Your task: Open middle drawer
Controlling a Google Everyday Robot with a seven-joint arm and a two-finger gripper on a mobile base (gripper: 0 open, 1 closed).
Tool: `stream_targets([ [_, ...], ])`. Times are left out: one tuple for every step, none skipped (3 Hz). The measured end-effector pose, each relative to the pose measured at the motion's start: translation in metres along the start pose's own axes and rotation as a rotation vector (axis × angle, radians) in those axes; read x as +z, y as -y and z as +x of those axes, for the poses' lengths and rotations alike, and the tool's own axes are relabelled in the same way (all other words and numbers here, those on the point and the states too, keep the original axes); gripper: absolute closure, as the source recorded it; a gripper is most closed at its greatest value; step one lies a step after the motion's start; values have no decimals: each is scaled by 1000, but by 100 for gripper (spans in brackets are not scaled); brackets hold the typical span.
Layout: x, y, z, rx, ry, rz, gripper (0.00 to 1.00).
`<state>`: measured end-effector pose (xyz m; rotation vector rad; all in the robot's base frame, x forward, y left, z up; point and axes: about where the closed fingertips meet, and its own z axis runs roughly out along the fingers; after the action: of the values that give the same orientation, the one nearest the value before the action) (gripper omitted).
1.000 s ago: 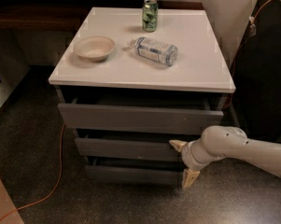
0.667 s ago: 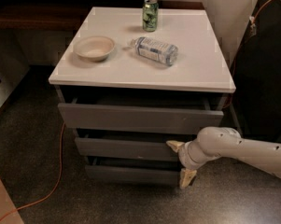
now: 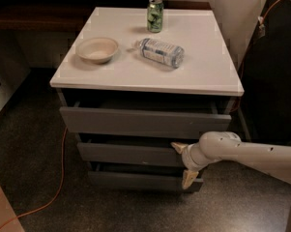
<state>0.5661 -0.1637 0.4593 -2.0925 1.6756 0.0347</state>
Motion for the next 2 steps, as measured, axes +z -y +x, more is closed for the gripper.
stream_targets([
  [13, 8, 7, 18, -11, 20, 0],
  [24, 12, 13, 38, -24, 27, 13],
])
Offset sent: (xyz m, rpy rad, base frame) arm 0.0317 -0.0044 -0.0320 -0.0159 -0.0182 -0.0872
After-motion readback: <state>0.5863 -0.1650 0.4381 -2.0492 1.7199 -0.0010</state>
